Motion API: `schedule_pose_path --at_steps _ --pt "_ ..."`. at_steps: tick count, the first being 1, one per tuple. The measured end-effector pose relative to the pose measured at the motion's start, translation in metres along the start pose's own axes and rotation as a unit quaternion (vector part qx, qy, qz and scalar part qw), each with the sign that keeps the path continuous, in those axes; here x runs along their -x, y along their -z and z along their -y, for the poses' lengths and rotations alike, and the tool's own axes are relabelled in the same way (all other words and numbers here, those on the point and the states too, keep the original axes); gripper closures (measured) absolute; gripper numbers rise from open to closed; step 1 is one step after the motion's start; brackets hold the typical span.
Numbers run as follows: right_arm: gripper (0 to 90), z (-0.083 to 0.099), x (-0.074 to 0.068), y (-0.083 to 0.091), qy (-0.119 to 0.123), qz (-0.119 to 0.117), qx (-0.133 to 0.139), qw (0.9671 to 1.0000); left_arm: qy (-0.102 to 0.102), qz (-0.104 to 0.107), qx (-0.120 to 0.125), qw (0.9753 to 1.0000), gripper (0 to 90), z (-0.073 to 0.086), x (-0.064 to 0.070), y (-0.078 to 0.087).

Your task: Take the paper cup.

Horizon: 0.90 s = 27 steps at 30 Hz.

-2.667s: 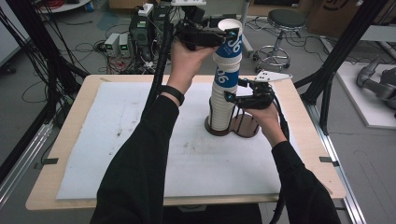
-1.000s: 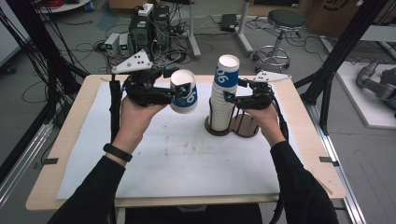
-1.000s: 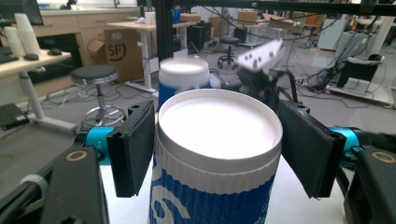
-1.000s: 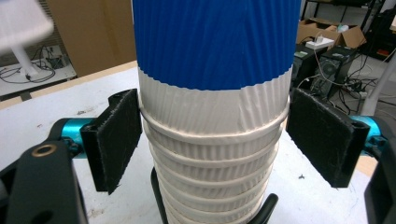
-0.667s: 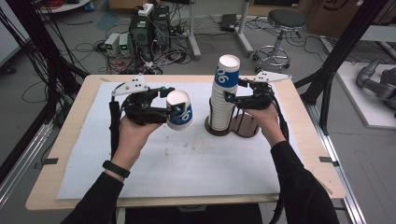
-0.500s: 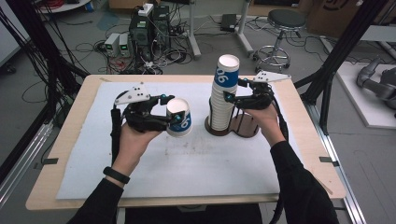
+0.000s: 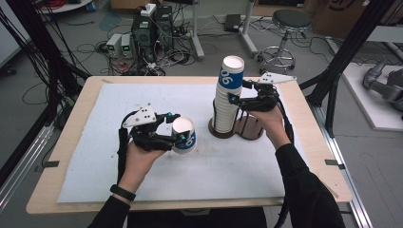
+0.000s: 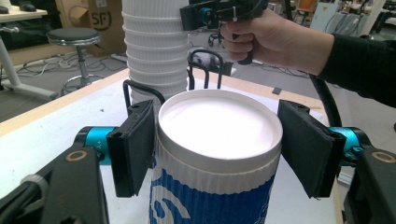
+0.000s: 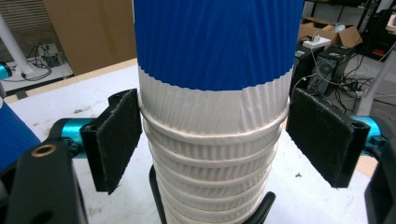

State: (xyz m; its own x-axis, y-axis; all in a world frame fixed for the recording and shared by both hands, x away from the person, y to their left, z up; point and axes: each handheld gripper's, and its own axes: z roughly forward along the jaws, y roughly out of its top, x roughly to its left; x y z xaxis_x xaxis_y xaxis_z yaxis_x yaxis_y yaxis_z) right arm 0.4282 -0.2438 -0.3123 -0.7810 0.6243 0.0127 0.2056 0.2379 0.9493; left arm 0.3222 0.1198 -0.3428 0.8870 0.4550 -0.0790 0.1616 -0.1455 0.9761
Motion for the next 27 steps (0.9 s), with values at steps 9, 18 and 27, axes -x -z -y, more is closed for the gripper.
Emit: schedule_pose_path --at_steps 9,18,27 --pt "18.8 0.0001 -0.0001 0.0000 -0.001 0.000 0.001 1.0000 0.008 0.011 0.001 0.9999 29.9 0.0075 -0.0043 0.0002" --pt "18.8 -0.0004 -0.0004 0.0022 0.000 0.004 0.002 1.0000 0.014 0.011 0.004 0.9998 29.9 0.0093 -0.0066 0.0021" --pt "18.8 -0.0009 -0.0021 0.0006 0.002 0.005 0.002 1.0000 0.014 0.013 0.004 0.9998 30.0 0.0091 -0.0087 0.0040"
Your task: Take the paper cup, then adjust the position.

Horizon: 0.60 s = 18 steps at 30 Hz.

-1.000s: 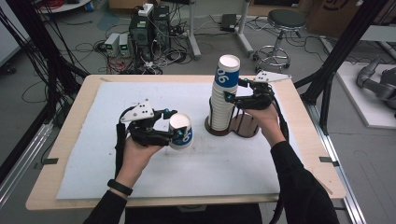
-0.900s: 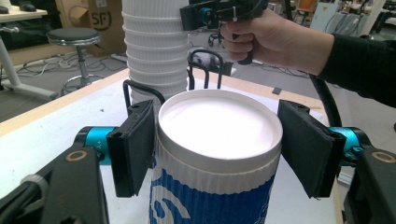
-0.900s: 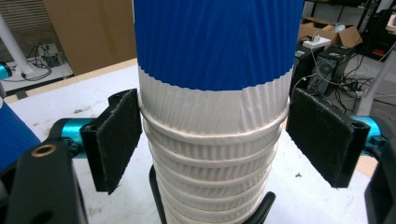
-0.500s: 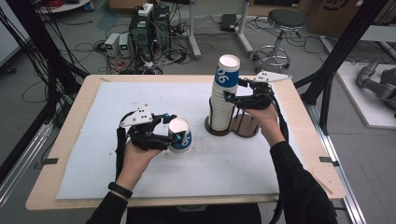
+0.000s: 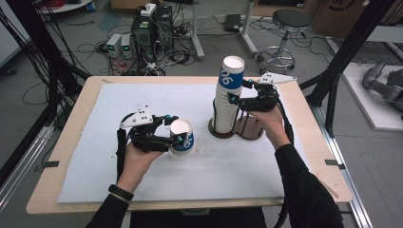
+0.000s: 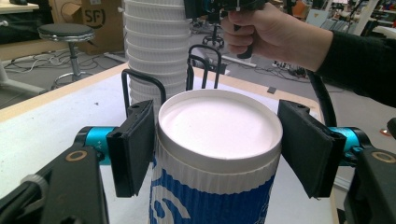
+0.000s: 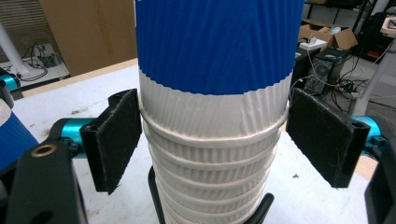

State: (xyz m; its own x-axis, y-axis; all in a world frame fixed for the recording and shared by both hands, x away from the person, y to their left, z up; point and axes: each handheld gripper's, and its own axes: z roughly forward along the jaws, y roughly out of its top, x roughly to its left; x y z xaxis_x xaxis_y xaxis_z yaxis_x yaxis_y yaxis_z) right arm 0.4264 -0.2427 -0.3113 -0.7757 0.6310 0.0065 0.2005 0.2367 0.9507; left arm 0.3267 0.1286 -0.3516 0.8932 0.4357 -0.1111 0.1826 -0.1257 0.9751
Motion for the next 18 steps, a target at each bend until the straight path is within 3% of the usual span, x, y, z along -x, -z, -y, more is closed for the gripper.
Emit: schedule_pose_path --at_steps 8,18 --pt "18.7 -0.001 -0.001 0.005 0.001 -0.001 0.003 1.0000 0.004 0.006 0.001 1.0000 29.9 0.001 0.001 -0.001" --pt "18.6 -0.002 -0.002 0.025 0.000 0.000 0.009 1.0000 0.005 0.007 0.002 1.0000 29.9 0.002 0.001 -0.002"
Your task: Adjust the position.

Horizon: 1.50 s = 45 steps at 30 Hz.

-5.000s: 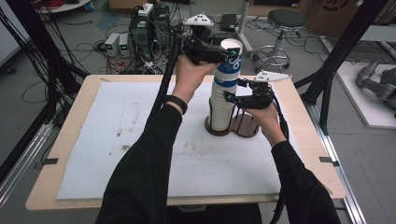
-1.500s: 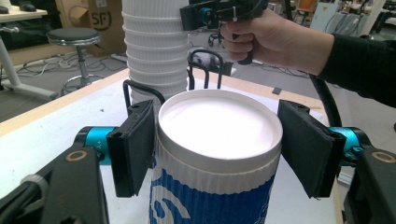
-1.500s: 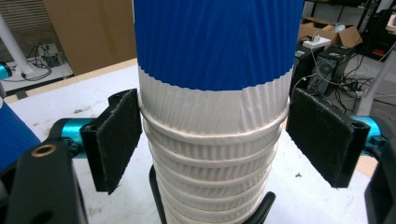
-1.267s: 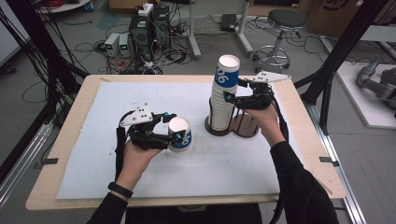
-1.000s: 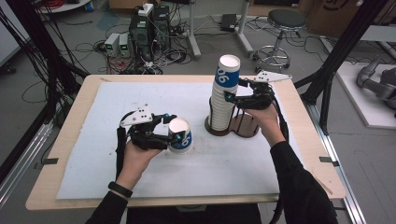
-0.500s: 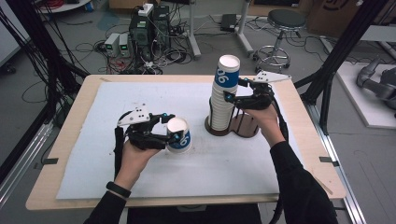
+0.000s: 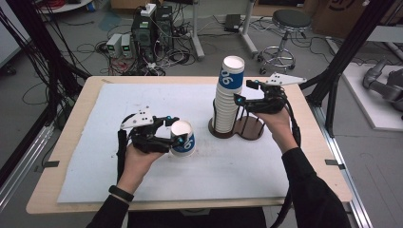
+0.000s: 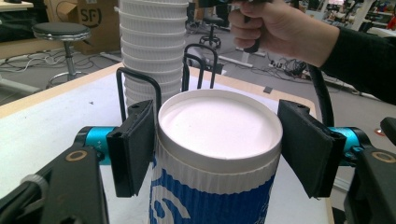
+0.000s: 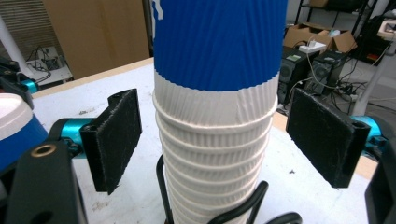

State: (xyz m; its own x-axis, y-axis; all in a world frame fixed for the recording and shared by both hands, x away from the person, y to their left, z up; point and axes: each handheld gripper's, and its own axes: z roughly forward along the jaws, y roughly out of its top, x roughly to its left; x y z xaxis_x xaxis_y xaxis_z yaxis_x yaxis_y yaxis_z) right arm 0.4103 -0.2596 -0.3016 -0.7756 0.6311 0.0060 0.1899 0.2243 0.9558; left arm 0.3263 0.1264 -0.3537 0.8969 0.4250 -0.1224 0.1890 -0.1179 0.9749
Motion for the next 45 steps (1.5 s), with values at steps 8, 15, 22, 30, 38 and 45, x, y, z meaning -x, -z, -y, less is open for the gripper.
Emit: schedule_pose_path --at_steps 8,15,22,30,38,45 --pt "18.6 0.010 -0.007 0.022 0.005 -0.009 0.006 0.9999 0.003 0.005 -0.002 1.0000 29.9 0.002 0.000 -0.001" --pt "18.7 0.018 -0.017 0.036 0.010 -0.020 0.018 0.9996 0.002 0.008 -0.004 1.0000 29.9 0.003 0.002 -0.003" --pt "18.7 0.025 -0.029 0.043 0.019 -0.038 0.026 0.9988 0.001 0.009 -0.005 0.9999 29.9 0.003 0.004 -0.004" --pt "18.7 0.038 -0.041 0.047 0.020 -0.058 0.033 0.9976 0.000 0.017 -0.006 0.9998 29.9 0.003 0.006 -0.008" --pt "18.7 0.057 -0.050 0.046 0.022 -0.074 0.034 0.9965 -0.001 0.018 -0.006 0.9998 29.9 0.004 0.007 -0.009" --pt "18.7 0.067 -0.057 0.042 0.031 -0.084 0.027 0.9956 -0.002 0.020 -0.008 0.9998 29.9 0.004 0.006 -0.009"
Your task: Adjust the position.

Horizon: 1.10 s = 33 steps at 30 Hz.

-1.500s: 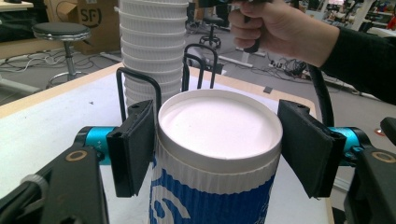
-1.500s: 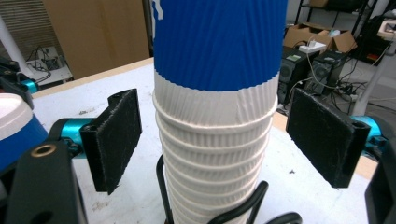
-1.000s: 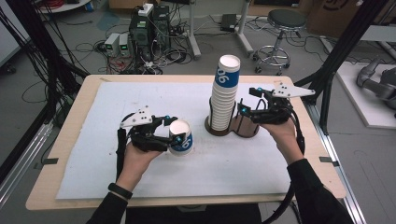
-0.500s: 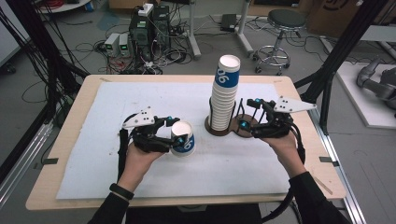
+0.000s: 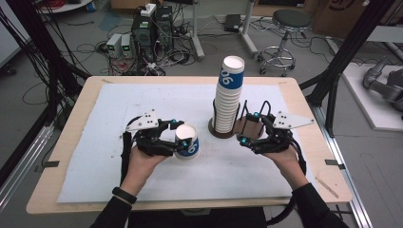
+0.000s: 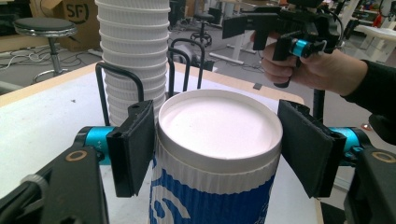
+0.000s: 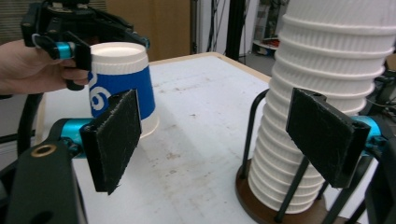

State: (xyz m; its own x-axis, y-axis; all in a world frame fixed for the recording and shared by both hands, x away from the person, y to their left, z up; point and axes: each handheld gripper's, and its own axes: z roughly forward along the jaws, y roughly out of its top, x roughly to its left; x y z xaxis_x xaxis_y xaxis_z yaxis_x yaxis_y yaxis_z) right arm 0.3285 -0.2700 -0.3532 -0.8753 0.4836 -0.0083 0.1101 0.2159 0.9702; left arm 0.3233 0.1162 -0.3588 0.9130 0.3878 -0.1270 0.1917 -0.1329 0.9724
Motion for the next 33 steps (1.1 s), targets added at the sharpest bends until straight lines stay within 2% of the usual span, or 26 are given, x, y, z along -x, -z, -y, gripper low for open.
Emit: schedule_pose_path --at_steps 15,18,24,33 --pt "18.7 0.018 -0.006 -0.011 -0.009 -0.029 -0.032 0.9990 0.001 0.005 0.002 1.0000 29.9 0.000 0.002 -0.002" --pt "18.7 0.020 -0.006 -0.012 -0.009 -0.030 -0.031 0.9990 0.003 0.008 0.004 1.0000 29.9 0.001 0.002 -0.002" --pt "18.7 0.022 -0.008 -0.016 -0.021 -0.046 -0.035 0.9981 0.003 0.011 0.003 0.9999 29.9 0.000 0.003 -0.004" --pt "18.6 0.022 -0.017 -0.025 -0.014 -0.067 -0.036 0.9970 0.005 0.018 0.004 0.9998 29.9 0.000 0.006 -0.008"
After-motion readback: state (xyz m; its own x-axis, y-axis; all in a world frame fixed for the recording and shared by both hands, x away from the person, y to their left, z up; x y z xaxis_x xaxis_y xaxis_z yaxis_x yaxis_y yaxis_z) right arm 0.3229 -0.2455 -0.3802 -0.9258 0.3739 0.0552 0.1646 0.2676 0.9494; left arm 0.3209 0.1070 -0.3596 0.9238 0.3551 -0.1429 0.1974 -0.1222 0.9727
